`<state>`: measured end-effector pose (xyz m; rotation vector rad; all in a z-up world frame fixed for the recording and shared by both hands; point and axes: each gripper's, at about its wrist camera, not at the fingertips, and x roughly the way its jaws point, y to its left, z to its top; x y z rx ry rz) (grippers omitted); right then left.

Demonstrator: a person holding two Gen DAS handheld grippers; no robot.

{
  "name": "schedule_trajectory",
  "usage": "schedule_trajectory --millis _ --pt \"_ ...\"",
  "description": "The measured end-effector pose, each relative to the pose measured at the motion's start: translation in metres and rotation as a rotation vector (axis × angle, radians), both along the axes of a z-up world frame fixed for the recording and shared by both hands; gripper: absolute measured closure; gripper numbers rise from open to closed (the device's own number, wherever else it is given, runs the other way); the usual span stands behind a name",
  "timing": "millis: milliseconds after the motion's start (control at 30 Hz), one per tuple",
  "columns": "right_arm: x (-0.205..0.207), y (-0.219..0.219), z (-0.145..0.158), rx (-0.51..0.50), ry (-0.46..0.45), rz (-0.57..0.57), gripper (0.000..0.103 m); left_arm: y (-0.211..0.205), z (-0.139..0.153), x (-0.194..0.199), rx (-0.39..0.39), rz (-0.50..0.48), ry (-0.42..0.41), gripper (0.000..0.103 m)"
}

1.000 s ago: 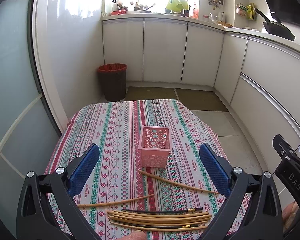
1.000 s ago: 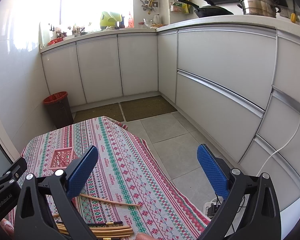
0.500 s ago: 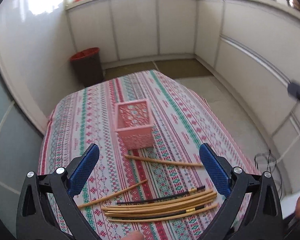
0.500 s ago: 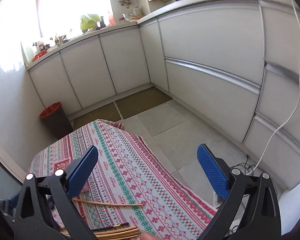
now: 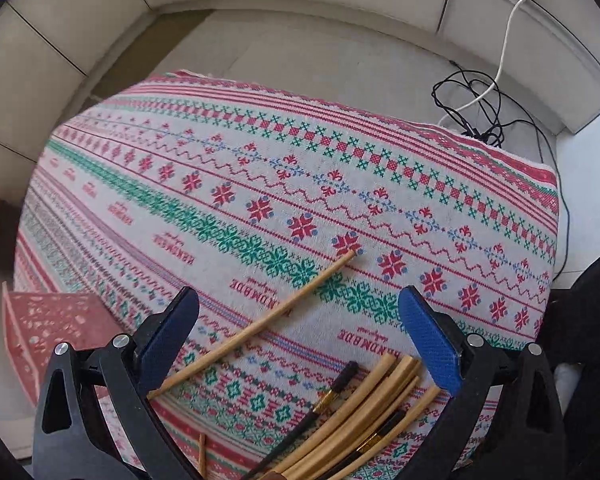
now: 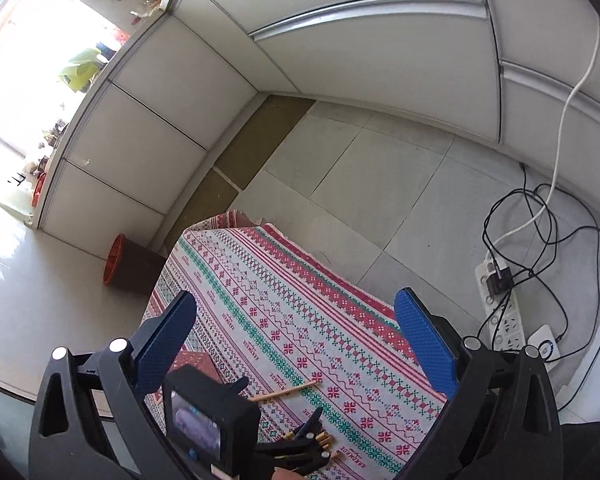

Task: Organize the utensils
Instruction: 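Lower the left gripper onto a wooden chopstick and close it, then lift the wooden chopstick upright with the left gripper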

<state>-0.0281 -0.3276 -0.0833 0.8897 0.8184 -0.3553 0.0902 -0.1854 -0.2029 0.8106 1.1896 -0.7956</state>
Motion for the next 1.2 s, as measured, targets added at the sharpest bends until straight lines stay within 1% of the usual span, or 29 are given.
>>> schedule_trajectory --millis 67,133,200,267,300,333,367,400,433,467,500,567,667,767,800,833,867,1000,1033,1067,1133,1200 --pt "0.003 -0.004 -0.008 0.045 0.013 0.005 0.007 -0.002 -0.01 0.015 0.015 -0.009 0.069 0.01" --pt "0.006 -0.006 -0.013 0.081 0.028 0.01 0.007 -0.003 -0.024 0.025 0.081 -0.031 0.118 0.014" --pt "0.008 -0.008 -0.02 0.119 0.042 0.012 0.007 -0.006 -0.025 0.027 0.062 -0.055 0.141 0.021" --pt "0.01 -0.008 -0.025 0.146 0.054 0.016 0.007 -0.009 -0.023 0.027 0.062 -0.087 0.146 0.034" --pt "0.011 -0.008 -0.027 0.151 0.06 0.017 0.007 -0.009 -0.022 0.029 0.065 -0.093 0.15 0.037" --pt "0.012 -0.007 -0.029 0.155 0.066 0.018 0.007 -0.01 -0.021 0.029 0.063 -0.099 0.161 0.045" --pt "0.012 -0.008 -0.03 0.16 0.071 0.019 0.007 -0.013 -0.02 0.031 0.064 -0.102 0.161 0.051" --pt "0.012 -0.008 -0.033 0.168 0.077 0.019 0.007 -0.013 -0.018 0.031 0.067 -0.109 0.159 0.055" --pt "0.013 -0.008 -0.034 0.177 0.081 0.02 0.007 -0.012 -0.015 0.031 0.064 -0.115 0.164 0.063" --pt "0.013 -0.008 -0.036 0.185 0.087 0.021 0.007 -0.009 -0.013 0.032 0.061 -0.12 0.166 0.075" --pt "0.014 -0.009 -0.038 0.189 0.09 0.019 0.007 -0.007 -0.012 0.029 0.062 -0.124 0.155 0.082" --pt "0.014 -0.01 -0.04 0.191 0.098 0.013 0.007 0.0 -0.008 0.024 0.064 -0.127 0.119 0.088" --pt "0.016 -0.01 -0.04 0.184 0.106 0.021 0.007 0.004 -0.007 0.018 0.036 -0.109 0.07 0.096" --pt "0.018 -0.007 -0.039 0.164 0.114 0.036 0.007 0.015 0.003 0.017 -0.033 -0.083 0.004 0.097" --pt "0.018 -0.006 -0.04 0.161 0.115 0.035 0.007 0.021 0.011 0.016 -0.067 -0.069 -0.01 0.097" --pt "0.018 -0.007 -0.04 0.158 0.114 0.032 0.007 0.027 0.021 0.016 -0.121 -0.055 -0.031 0.097" --pt "0.017 -0.007 -0.039 0.153 0.112 0.03 0.007 0.031 0.03 0.015 -0.16 -0.036 -0.046 0.097" --pt "0.015 -0.007 -0.036 0.125 0.11 0.014 0.007 0.062 0.068 0.011 -0.276 0.084 -0.162 0.097" --pt "0.016 -0.006 -0.036 0.122 0.112 0.015 0.007 0.073 0.082 0.007 -0.312 0.121 -0.198 0.097" --pt "0.017 -0.004 -0.037 0.12 0.117 0.023 0.007 0.08 0.09 0.002 -0.342 0.145 -0.221 0.097" --pt "0.021 0.002 -0.041 0.119 0.131 0.045 0.007 0.103 0.116 -0.014 -0.408 0.206 -0.287 0.097" --pt "0.026 0.014 -0.048 0.128 0.155 0.09 0.007 0.123 0.139 -0.028 -0.461 0.255 -0.337 0.098"
